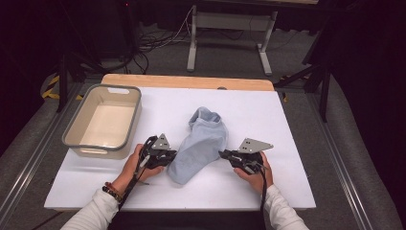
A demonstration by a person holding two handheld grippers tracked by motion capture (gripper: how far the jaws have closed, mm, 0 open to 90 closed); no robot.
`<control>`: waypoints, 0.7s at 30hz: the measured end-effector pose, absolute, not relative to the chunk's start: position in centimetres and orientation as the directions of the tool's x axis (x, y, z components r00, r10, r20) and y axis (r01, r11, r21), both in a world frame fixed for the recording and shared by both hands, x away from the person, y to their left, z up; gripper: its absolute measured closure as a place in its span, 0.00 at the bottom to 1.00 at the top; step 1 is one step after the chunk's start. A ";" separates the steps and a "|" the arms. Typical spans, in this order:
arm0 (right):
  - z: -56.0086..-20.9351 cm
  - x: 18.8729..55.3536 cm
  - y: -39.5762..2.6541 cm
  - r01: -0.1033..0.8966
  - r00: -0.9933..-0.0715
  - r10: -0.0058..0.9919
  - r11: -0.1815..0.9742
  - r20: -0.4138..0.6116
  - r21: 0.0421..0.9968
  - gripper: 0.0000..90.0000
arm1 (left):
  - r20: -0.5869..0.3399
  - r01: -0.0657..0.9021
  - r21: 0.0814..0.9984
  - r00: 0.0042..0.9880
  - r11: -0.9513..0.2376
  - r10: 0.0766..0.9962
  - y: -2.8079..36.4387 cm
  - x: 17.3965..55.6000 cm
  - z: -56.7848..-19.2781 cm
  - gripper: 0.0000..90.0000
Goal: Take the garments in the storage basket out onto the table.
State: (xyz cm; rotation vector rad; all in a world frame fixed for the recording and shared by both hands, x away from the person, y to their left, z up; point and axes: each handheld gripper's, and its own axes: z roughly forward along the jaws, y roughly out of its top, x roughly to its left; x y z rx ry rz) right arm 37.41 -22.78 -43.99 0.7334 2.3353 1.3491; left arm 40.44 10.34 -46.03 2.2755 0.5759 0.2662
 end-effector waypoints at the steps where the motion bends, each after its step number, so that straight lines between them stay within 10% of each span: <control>1: -44.0 37.4 -22.8 0.261 -0.807 0.589 0.414 -0.038 0.872 0.96 | 0.014 0.323 0.724 0.877 -0.610 0.481 10.3 40.4 -46.0 0.93; 21: -40.8 35.6 -26.2 0.204 -0.741 0.668 0.323 -0.070 0.924 0.97 | 0.107 0.260 0.805 0.821 -0.534 0.561 13.1 37.5 -42.6 0.95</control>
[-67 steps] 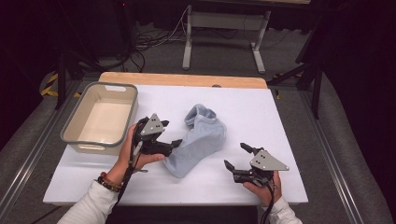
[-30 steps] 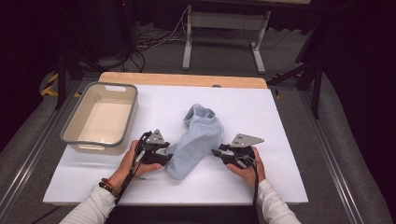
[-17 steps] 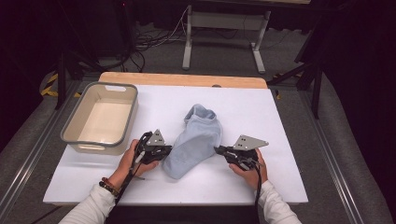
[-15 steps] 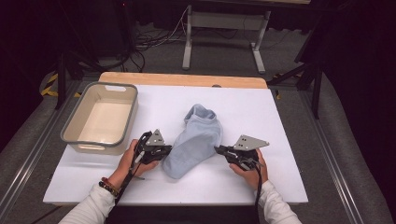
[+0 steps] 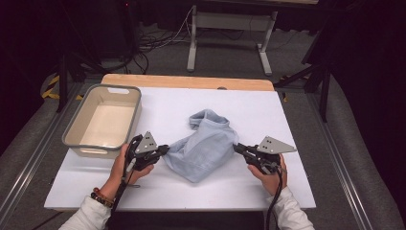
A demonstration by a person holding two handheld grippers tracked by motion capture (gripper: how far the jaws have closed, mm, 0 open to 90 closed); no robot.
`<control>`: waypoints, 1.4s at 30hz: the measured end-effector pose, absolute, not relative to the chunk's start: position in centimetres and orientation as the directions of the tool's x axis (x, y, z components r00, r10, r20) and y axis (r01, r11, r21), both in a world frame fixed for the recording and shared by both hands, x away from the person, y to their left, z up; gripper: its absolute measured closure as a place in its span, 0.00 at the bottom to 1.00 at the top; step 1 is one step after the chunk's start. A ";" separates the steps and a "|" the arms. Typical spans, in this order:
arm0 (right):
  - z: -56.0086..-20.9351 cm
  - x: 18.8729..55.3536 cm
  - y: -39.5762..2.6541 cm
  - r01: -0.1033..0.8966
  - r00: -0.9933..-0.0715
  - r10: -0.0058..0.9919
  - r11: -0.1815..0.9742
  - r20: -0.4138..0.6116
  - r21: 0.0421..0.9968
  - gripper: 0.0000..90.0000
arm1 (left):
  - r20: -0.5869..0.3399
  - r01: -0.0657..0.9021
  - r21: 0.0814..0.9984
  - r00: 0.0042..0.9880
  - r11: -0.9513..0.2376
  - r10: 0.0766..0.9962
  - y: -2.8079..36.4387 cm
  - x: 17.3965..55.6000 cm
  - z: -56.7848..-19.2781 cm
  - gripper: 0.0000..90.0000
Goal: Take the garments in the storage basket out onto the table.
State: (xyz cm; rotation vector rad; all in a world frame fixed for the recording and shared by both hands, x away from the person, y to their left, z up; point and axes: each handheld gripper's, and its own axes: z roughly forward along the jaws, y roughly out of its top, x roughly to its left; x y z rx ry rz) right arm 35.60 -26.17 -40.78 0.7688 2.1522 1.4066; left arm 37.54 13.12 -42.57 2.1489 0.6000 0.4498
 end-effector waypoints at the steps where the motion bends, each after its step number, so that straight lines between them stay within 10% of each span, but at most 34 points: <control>1: -40.8 35.5 -26.3 0.206 -0.736 0.673 0.321 -0.070 0.924 0.97 | 0.112 0.258 0.801 0.822 -0.540 0.559 13.1 37.3 -42.5 0.95; 16: -42.2 35.0 -26.1 0.245 -0.703 0.703 0.382 -0.108 0.891 0.97 | 0.093 0.272 0.751 0.859 -0.602 0.504 13.1 34.7 -44.0 0.93; 25: -43.0 35.2 -25.8 0.268 -0.682 0.719 0.416 -0.134 0.869 0.95 | 0.088 0.267 0.806 0.829 -0.528 0.552 13.1 36.0 -43.2 0.60; 42: -43.7 35.5 -25.0 0.262 -0.713 0.694 0.397 -0.101 0.879 0.62 | -0.021 0.349 0.780 0.844 -0.520 0.535 9.2 42.6 -44.5 0.39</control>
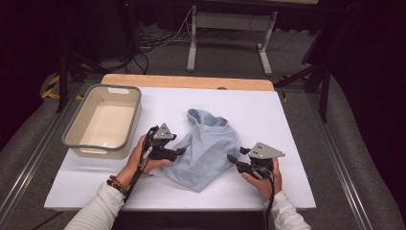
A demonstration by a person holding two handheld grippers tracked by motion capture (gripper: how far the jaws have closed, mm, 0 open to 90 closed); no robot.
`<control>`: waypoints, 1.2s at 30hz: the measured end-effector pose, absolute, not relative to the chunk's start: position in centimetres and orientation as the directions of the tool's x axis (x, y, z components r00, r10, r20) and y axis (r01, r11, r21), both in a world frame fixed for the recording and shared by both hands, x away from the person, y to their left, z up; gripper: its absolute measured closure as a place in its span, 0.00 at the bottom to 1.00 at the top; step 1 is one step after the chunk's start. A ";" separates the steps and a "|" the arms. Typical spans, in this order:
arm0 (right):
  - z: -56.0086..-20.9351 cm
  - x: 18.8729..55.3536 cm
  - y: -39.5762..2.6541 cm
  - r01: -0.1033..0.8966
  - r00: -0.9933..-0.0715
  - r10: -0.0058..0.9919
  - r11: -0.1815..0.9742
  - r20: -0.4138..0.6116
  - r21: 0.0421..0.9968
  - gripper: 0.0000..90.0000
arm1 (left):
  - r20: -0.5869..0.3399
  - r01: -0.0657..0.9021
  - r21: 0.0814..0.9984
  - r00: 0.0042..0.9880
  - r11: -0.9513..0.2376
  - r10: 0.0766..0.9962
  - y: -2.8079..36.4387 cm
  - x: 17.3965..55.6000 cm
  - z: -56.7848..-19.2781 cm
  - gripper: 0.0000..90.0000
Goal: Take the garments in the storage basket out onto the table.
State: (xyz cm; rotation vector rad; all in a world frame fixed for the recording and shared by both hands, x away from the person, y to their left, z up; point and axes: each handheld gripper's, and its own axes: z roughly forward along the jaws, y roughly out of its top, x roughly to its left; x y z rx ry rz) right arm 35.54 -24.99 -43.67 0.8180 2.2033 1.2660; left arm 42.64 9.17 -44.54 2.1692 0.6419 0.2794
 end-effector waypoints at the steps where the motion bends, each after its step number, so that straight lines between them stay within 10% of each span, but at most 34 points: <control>1: -43.7 35.6 -24.9 0.265 -0.718 0.690 0.397 -0.095 0.879 0.62 | -0.025 0.354 0.776 0.845 -0.523 0.534 9.0 42.9 -44.7 0.39; 12: -43.8 35.5 -24.7 0.253 -0.743 0.661 0.416 -0.100 0.873 0.90 | -0.075 0.380 0.748 0.864 -0.544 0.499 8.1 44.2 -46.1 0.68; 16: -43.8 35.4 -24.8 0.249 -0.739 0.664 0.422 -0.111 0.872 0.94 | -0.036 0.352 0.751 0.866 -0.558 0.498 8.3 44.1 -45.8 0.93; 36: -40.3 33.9 -27.9 0.170 -0.671 0.732 0.307 -0.118 0.936 0.96 | 0.065 0.244 0.855 0.824 -0.457 0.563 13.1 38.8 -41.1 0.95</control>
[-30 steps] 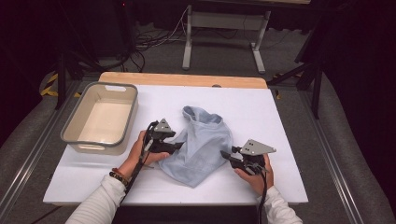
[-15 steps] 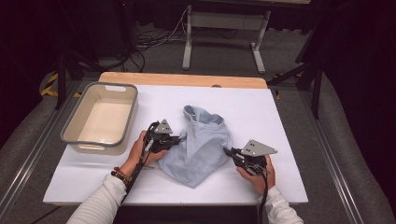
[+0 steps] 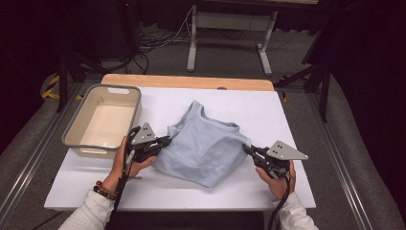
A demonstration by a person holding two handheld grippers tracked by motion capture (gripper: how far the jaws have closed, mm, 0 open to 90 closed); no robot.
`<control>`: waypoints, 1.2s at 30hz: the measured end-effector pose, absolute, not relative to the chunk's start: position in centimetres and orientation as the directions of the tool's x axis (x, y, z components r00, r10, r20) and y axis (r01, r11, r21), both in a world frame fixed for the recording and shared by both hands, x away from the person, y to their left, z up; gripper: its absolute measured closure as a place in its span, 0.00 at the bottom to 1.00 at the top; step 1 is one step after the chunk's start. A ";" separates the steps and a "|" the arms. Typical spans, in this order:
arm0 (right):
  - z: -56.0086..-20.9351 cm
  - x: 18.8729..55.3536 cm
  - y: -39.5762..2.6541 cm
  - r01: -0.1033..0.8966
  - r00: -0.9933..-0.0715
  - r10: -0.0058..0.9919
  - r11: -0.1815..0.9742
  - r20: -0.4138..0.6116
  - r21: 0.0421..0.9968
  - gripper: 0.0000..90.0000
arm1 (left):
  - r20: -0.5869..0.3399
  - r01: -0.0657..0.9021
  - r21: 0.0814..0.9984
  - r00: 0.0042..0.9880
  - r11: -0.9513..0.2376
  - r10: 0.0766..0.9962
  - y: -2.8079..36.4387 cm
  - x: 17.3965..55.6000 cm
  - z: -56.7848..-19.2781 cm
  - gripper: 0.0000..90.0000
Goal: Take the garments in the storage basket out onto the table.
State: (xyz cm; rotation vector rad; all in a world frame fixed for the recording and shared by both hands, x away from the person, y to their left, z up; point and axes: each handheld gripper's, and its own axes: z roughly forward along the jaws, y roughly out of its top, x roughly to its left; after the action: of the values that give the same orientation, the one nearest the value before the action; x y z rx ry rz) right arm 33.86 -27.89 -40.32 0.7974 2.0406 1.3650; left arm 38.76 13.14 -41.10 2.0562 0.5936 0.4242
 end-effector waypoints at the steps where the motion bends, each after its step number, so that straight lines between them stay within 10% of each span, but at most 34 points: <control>1: -40.3 33.9 -27.9 0.176 -0.673 0.731 0.308 -0.115 0.935 0.96 | 0.073 0.244 0.848 0.825 -0.470 0.560 13.2 38.4 -41.3 0.95; 14: -42.0 34.6 -27.0 0.276 -0.711 0.697 0.401 -0.095 0.874 0.92 | 0.088 0.256 0.802 0.844 -0.540 0.530 13.8 36.6 -43.0 0.95; 30: -43.9 36.1 -26.3 0.344 -0.703 0.706 0.442 -0.085 0.828 0.79 | 0.111 0.290 0.784 0.804 -0.548 0.584 10.8 42.0 -44.4 0.44; 36: -44.5 36.5 -26.1 0.362 -0.695 0.713 0.460 -0.094 0.811 0.77 | 0.076 0.348 0.761 0.790 -0.548 0.608 10.4 43.9 -45.6 0.40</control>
State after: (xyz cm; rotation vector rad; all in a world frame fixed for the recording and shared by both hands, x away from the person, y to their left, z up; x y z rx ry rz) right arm 36.55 -26.09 -44.53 0.9011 2.2897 1.1235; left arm 43.90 10.40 -45.61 2.1979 0.7043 0.4277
